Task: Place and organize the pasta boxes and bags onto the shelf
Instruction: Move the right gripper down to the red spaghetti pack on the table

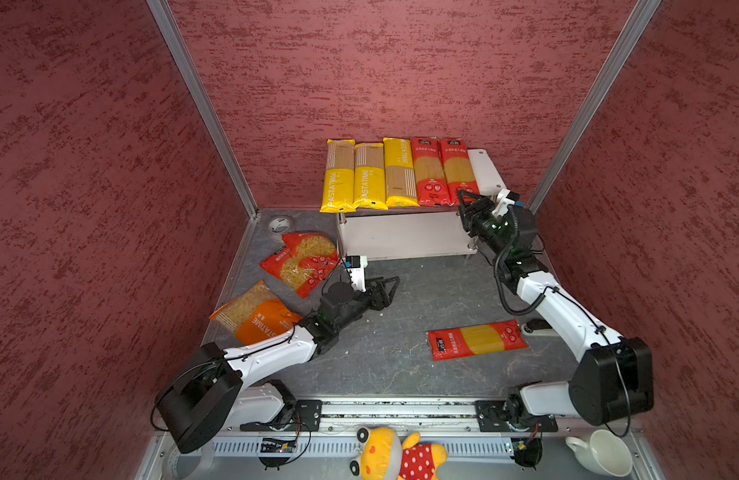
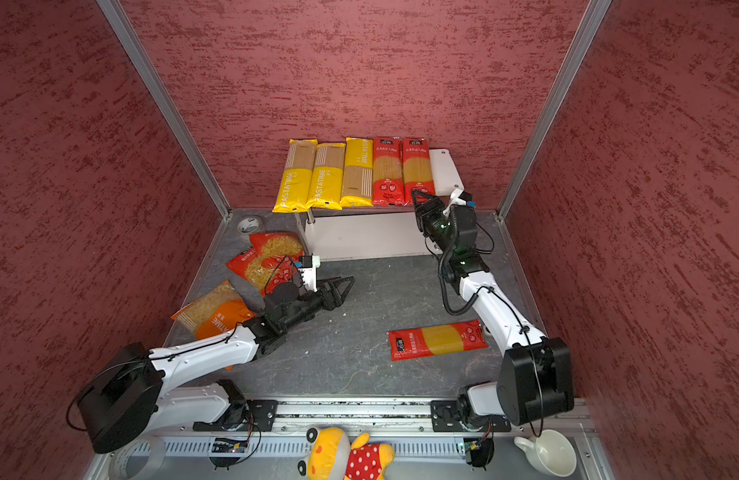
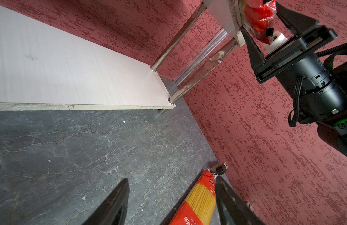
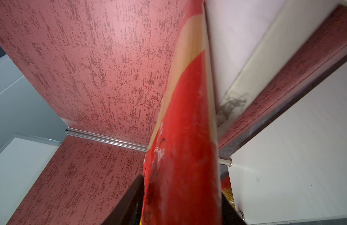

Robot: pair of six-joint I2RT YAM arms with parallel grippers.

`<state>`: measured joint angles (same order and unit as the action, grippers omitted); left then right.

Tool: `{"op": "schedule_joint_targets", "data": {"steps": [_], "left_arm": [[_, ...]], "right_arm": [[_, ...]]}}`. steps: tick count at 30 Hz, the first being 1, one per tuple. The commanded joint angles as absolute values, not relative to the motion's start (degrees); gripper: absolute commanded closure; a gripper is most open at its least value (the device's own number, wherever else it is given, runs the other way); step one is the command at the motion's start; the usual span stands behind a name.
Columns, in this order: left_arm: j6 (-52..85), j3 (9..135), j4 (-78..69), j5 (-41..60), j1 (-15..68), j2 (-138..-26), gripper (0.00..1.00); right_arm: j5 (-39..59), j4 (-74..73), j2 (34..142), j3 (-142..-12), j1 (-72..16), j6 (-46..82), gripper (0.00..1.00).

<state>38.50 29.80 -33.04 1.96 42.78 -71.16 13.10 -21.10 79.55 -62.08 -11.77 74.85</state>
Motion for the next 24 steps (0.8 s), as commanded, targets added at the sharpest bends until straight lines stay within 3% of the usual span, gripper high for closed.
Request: {"op": "schedule_joint_targets", "data": {"steps": [1,4,9,16,20,24], "left_arm": [[37.4,29.3,-33.7,1.0,43.0,-70.6,0.31],[37.4,29.5,-33.7,1.2,43.0,-70.8,0.31],[37.4,29.3,-33.1,0.8,43.1,-70.1,0.31],[37.3,29.7,-33.3,0.7,43.1,-70.7,0.31],[37.1,30.5,-33.1,1.3,43.3,-71.3,0.31],[36.3,30.9,-32.3,1.2,43.8,-71.3,0.31]], "right_arm": [[11.8,-21.6,79.9,-63.5,-11.0,76.9,0.52],[14.1,-22.4,81.5,-64.4,-10.2,76.1,0.58],[19.6,-21.1,84.1,-67.3,-9.7,74.0,0.81],[29.9,-21.7,88.6,-71.3,-9.7,75.4,0.9],[29.5,-22.1,87.2,-68.6,-9.5,76.3,0.81],[28.3,-23.0,84.0,-64.8,-8.9,76.9,0.55]]}}
